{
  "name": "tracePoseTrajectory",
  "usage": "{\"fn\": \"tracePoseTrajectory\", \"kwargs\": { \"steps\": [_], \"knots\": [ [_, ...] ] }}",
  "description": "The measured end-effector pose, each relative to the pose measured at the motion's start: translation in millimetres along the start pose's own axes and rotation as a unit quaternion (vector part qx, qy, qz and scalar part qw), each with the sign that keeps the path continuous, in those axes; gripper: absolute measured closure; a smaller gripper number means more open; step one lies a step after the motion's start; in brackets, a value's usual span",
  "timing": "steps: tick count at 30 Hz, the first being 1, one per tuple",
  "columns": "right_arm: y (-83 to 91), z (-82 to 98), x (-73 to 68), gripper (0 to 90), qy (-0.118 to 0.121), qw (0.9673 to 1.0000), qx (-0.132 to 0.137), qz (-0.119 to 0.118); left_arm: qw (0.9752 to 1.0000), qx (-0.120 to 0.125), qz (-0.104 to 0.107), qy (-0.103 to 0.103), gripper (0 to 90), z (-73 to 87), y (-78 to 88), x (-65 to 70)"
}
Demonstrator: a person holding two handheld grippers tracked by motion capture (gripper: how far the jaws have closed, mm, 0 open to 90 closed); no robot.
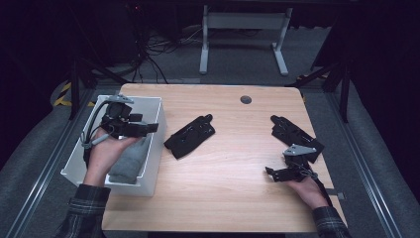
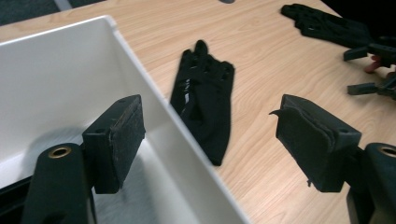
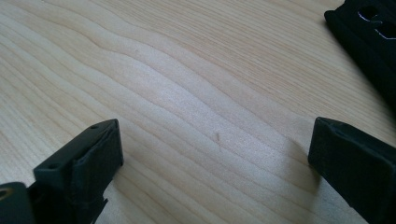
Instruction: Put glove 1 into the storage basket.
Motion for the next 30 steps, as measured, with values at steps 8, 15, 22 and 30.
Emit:
{"fn": "tracePoseTrajectory", "kwargs": {
  "steps": [8,15,22,30],
  "knots": [
    [-0.6,-0.5,0.1,1.4,-0.003,1.0,-0.002,0.003,0.9995,0.002,0.017,-0.025,23.7,-13.9,-14.2,30.8],
    [-0.6,-0.5,0.0,1.4,-0.002,1.0,-0.002,0.002,0.9984,-0.003,0.029,-0.047,22.1,-20.9,-30.6,53.9],
    [-0.6,-0.6,-0.2,1.3,0.001,1.0,-0.002,0.0,0.9966,-0.01,0.048,-0.066,22.0,-24.5,-50.2,77.3],
    [-0.7,-0.6,-0.1,1.2,0.002,1.0,-0.002,-0.002,0.9947,-0.023,0.058,-0.082,21.9,-23.6,-74.3,93.3]
  ]
}}
Point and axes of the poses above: each handheld gripper's, and its own axes: y roughly backward along the jaws, z roughly out of its underside, x roughly to its right, the point moved 1 cm from there along -y, roughly forward along the jaws, and after that the axes turned 9 degrees about -x, right-handed, at the moved point
